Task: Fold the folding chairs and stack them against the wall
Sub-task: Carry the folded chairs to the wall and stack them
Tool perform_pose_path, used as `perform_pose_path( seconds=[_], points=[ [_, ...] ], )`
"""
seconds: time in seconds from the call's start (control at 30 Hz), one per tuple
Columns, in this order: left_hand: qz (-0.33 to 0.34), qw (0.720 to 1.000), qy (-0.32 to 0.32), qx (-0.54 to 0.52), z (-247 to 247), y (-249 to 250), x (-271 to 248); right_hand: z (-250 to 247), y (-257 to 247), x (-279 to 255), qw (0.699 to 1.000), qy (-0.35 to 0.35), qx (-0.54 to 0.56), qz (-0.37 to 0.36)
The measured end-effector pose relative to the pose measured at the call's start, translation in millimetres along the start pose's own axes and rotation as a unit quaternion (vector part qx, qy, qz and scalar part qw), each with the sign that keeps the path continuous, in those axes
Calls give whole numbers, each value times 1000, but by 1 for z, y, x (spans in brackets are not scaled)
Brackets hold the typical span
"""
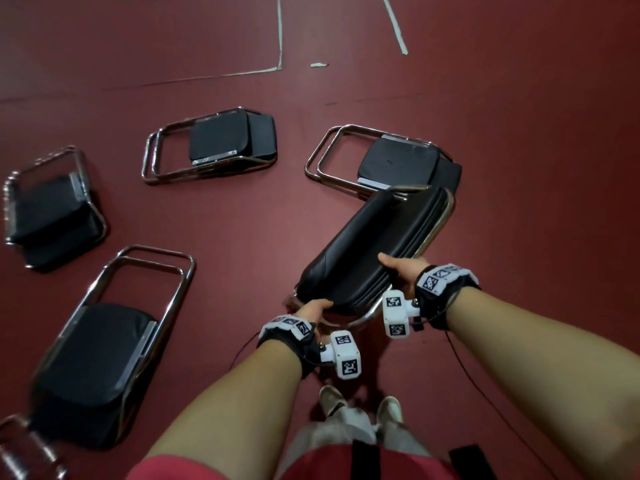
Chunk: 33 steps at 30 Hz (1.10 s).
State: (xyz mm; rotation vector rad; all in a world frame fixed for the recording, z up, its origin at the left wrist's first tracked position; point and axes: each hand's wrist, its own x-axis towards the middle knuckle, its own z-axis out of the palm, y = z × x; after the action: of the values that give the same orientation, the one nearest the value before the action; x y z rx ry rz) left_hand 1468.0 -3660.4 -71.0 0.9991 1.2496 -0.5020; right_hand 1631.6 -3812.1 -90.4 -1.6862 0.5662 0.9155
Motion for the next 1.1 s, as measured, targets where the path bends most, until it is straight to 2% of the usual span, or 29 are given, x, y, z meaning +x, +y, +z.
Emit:
perform_pose_path(
  seconds=[0.27,0.43,0.53,0.63,0.83,0.9,0.97,1.0,1.1],
  points=[
    [39,998,41,28,-51,70,-12,21,-57,-26,999,3,-44,-16],
    [98,990,51,88,-89,147,15,42,-103,-2,993,62,-87,-49],
    [168,978,23,123,-106,198,19,54,-128,18,978,119,-159,-67],
    [209,963,5,168,-122,250,14,73,-145,-2,968,154,-178,-85],
    [287,922,-8,261,-105,328,21,89,-154,4,970,161,-149,-109],
    [315,895,-25,315,-84,345,31,93,-160,10,969,157,-155,-109],
    [364,846,-26,387,-59,360,37,92,-166,16,966,160,-168,-114],
    [388,813,-17,433,-48,366,41,92,-169,17,964,154,-179,-118],
    [430,690,11,582,-9,385,51,86,-181,18,957,144,-227,-111]
  ],
)
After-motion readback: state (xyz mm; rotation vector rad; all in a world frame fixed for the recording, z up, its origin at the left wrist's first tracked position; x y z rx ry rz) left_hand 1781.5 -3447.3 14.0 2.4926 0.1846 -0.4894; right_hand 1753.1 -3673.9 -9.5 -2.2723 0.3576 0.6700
